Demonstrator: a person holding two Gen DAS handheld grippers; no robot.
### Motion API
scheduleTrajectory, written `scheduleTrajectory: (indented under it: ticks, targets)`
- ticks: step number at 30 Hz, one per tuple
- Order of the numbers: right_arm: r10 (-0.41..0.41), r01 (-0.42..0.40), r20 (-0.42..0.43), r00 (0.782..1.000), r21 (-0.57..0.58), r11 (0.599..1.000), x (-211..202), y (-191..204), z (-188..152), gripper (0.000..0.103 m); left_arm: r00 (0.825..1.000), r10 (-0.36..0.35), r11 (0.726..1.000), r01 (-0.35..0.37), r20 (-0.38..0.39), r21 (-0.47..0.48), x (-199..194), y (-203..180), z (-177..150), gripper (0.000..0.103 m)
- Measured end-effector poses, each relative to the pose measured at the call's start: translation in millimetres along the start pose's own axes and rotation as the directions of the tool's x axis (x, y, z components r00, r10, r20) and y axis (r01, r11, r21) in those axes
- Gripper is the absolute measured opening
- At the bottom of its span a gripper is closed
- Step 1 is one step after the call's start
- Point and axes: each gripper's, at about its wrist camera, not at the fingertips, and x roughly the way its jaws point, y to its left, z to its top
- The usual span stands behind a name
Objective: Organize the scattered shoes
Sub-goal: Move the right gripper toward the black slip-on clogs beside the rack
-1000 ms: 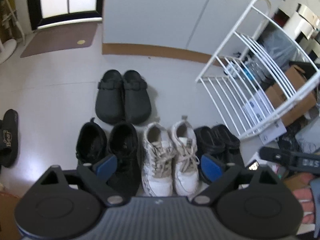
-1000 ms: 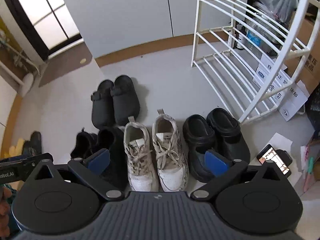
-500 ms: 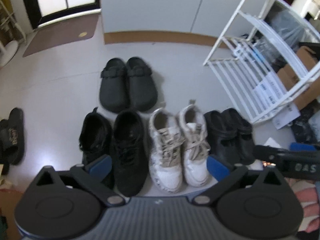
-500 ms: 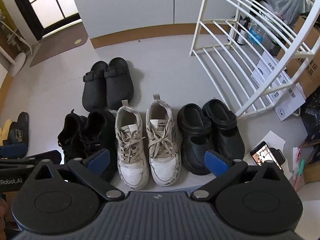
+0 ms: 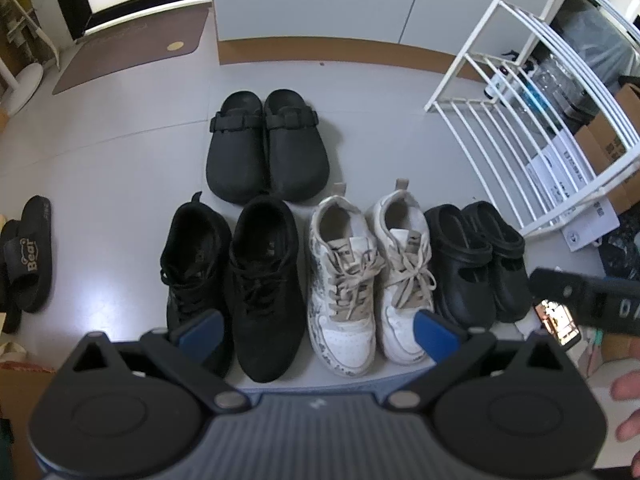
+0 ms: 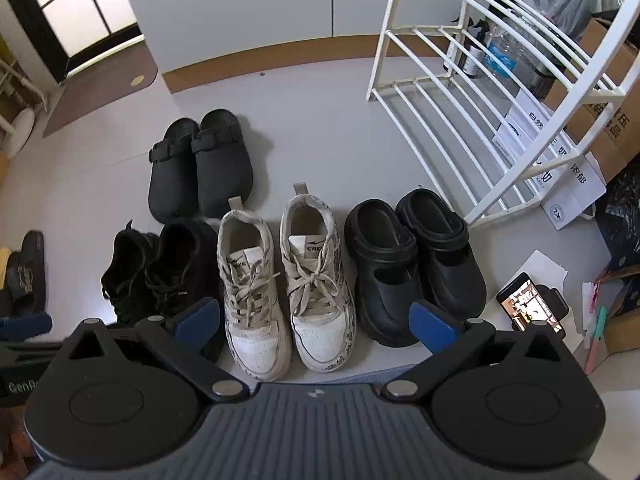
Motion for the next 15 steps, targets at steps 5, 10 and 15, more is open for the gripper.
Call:
scheduleTrajectory:
  ticks: [5,10,15]
  targets:
    - [0.015,-0.014,-0.004,1.0,0.062,0.998,7,-24,17,0.103,1.0,-0.011,1.0,0.011,-0.006,-0.008,4,2,7,0.102]
    - [0.011,-0.011,-0.001,1.0,0.11,0.994,11,-47,35,0.103,1.0,-0.014,0.999,0.013,0.018,0.034,3,-7,20,0.102]
    - [-0.021,0.023,-0.016,1.0,0.121,0.992,15,-64,39,0.103,0.998,-0.063,0.997,0.064,-0.019,0.039,8,-12,29,0.102]
